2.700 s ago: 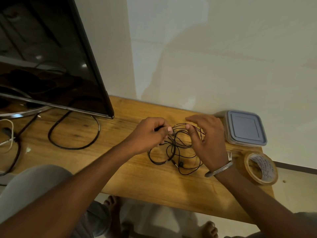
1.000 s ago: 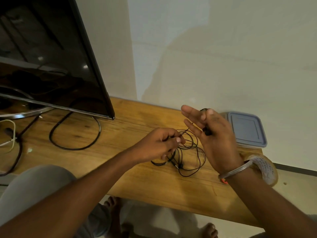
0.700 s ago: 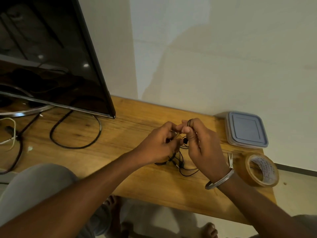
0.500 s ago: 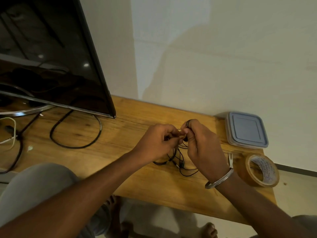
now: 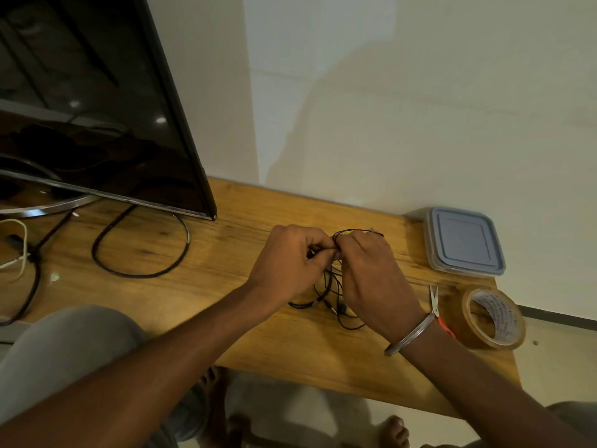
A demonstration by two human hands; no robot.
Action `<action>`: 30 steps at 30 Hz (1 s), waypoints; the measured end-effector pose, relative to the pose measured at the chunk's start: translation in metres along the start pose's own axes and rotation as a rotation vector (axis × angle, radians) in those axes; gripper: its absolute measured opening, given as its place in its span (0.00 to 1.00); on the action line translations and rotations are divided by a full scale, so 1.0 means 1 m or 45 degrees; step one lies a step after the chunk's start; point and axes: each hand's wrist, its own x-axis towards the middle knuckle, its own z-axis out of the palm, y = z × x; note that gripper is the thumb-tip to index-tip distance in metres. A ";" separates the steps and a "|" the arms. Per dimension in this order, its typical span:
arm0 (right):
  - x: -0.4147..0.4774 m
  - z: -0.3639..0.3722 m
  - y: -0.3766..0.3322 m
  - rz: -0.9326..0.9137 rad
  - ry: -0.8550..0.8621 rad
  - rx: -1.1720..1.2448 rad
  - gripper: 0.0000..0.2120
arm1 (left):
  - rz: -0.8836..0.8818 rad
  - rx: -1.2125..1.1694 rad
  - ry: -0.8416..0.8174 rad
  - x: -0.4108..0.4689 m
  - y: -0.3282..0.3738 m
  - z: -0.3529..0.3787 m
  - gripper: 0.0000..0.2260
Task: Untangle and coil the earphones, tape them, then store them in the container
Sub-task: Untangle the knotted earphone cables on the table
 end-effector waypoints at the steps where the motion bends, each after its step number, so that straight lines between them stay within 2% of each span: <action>1: 0.000 -0.001 0.001 -0.004 -0.003 0.006 0.15 | -0.004 -0.021 0.017 0.000 0.000 0.001 0.04; 11: 0.002 -0.008 0.008 -0.138 -0.026 0.205 0.08 | -0.023 -0.197 0.038 0.001 -0.001 -0.001 0.02; 14: 0.001 -0.004 0.008 -0.134 -0.039 0.251 0.10 | -0.038 -0.246 0.034 0.004 -0.001 -0.005 0.06; 17: 0.001 -0.001 0.012 -0.109 -0.072 0.348 0.14 | 0.077 -0.213 -0.087 0.005 -0.002 -0.009 0.07; 20: 0.002 -0.006 0.014 -0.083 -0.049 0.568 0.16 | 0.237 -0.057 -0.211 0.009 -0.005 -0.015 0.12; 25: 0.002 -0.011 0.010 0.118 -0.204 0.970 0.14 | 0.193 -0.059 -0.304 0.012 -0.013 -0.018 0.05; 30: 0.007 -0.025 -0.001 0.427 -0.329 1.678 0.15 | -0.009 -0.434 -0.397 0.010 -0.005 -0.017 0.10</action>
